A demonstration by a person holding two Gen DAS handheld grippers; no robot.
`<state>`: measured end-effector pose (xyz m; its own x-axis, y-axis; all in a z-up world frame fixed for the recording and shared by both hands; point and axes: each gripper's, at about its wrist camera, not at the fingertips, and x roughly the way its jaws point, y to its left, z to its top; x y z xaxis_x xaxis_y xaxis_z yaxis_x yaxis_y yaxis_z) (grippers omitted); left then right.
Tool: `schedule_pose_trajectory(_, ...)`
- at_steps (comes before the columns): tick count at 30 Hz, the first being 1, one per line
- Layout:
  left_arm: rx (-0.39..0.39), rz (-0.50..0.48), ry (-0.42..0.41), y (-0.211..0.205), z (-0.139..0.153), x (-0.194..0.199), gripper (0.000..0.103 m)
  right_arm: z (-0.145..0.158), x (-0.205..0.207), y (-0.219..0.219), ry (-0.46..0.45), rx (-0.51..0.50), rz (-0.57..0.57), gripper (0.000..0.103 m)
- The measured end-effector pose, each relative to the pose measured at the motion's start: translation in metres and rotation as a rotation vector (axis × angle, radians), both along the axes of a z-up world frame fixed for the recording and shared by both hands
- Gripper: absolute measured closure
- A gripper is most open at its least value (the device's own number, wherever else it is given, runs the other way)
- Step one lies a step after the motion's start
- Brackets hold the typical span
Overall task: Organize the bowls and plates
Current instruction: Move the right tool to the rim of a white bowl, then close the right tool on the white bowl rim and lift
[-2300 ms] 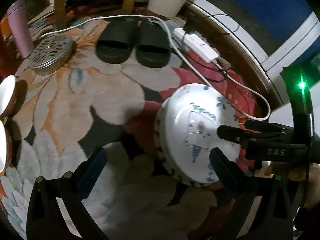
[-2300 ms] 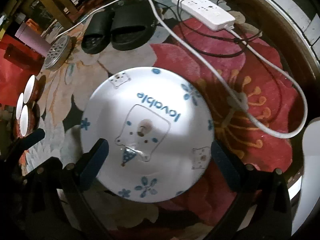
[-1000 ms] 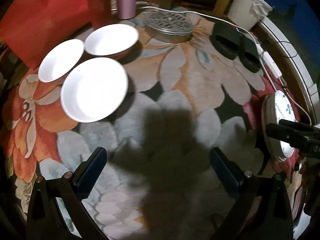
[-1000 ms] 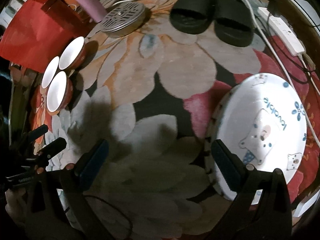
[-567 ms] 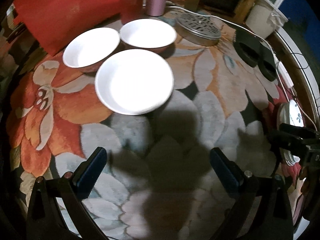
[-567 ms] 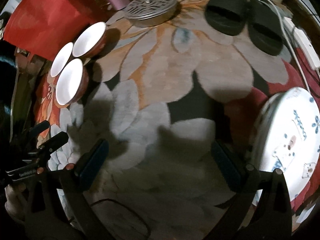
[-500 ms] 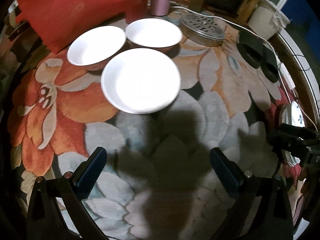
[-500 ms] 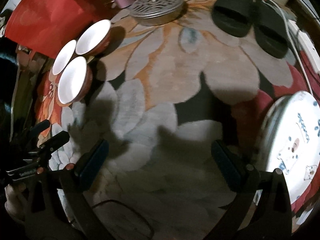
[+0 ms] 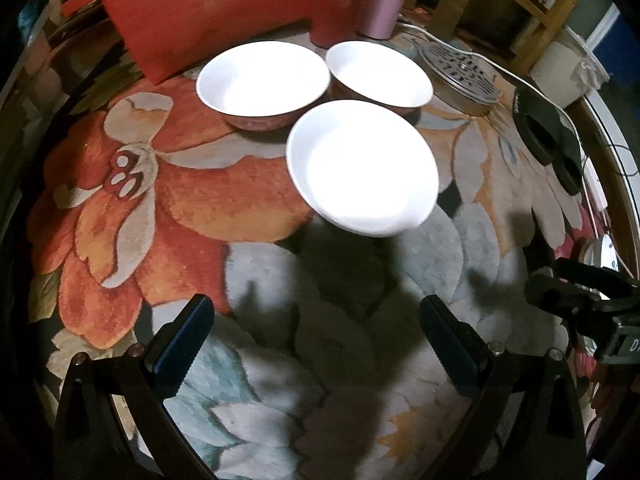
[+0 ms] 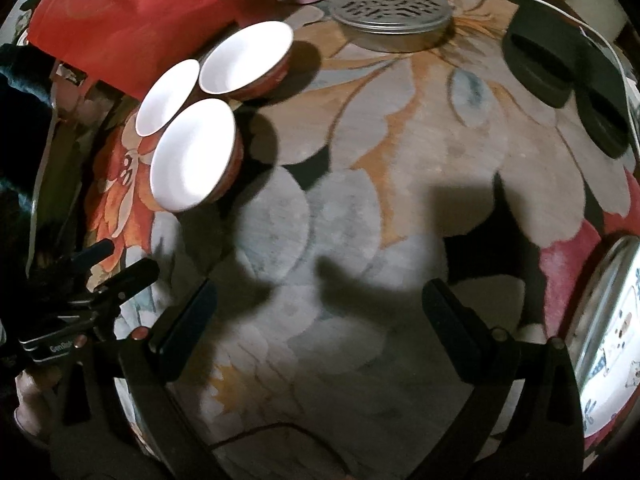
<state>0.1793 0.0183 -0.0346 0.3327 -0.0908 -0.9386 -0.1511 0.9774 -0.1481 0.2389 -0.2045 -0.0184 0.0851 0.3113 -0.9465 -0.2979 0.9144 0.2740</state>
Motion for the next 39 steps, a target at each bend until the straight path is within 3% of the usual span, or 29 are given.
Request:
schedule_pose_trajectory(18,-0.051,0.136,-0.017,0.053,-0.004,0.011,0.001,-0.015,0.05,0.063,-0.009,0.096,-0.002,0.002)
schedule_pose_trajectory(26,-0.083,0.16,-0.014,0.064,-0.008,0.009,0.001,-0.048,0.072,0.084,0.103,0.167,-0.053,0.048)
schedule_pose_trajectory(28,-0.102,0.167,-0.01,0.066,-0.011,0.009,0.001,-0.055,0.073,0.088,0.132,0.178,-0.047,0.077)
schedule_pose_trajectory(30,-0.114,0.169,-0.009,0.067,-0.012,0.008,0.001,-0.059,0.071,0.091,0.137,0.144,-0.027,0.088)
schedule_pose_trajectory(35,-0.168,0.175,-0.02,0.066,-0.015,0.006,0.001,-0.06,0.064,0.084,0.155,0.175,0.015,0.088)
schedule_pose_trajectory(39,-0.216,0.179,-0.022,0.063,-0.02,0.004,0.008,-0.063,0.057,0.081,0.245,0.286,0.102,0.088)
